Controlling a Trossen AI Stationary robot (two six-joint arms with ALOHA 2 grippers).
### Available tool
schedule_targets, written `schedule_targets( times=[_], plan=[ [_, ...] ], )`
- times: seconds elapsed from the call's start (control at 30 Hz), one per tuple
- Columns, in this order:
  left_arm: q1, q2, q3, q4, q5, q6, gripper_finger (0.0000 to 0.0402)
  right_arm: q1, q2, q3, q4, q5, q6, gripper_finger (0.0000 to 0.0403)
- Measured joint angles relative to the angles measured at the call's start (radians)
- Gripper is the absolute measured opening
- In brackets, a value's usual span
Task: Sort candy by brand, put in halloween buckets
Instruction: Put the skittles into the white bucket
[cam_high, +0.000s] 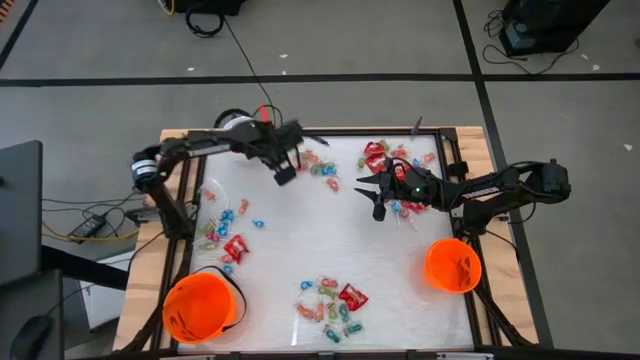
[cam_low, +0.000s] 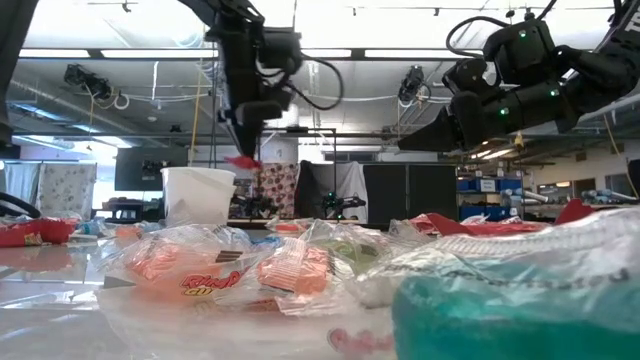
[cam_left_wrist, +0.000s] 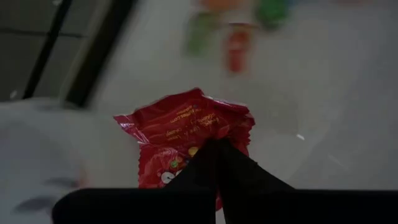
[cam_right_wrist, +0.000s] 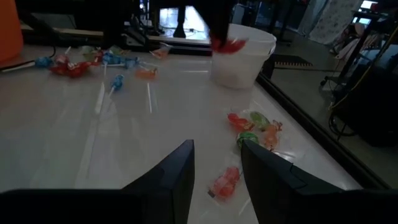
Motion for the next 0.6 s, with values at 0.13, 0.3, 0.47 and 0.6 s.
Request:
schedule_targets(
  times=[0.13, 0.3, 0.47, 0.6],
  plan=[
    [0.085, -0.052, 0.000, -0.016, -0.007, 0.017, 0.0009, -0.001, 0.000, 0.000, 0.000, 0.010, -0.006, 0.0144],
    [0.170, -0.089, 0.000, -0.019, -0.016, 0.064, 0.0009, -0.001, 0.000, 0.000, 0.000, 0.067, -0.026, 0.0144],
    [0.241, -0.086, -0.002, -0.047, -0.042, 0.100, 0.0010, -0.001, 0.000, 0.000, -0.003, 0.086, 0.001, 0.0144],
    [0.292, -0.083, -0.027, -0.038, -0.053, 0.049, 0.0014, -0.001, 0.000, 0.000, -0.002, 0.086, 0.032, 0.0144]
  ],
)
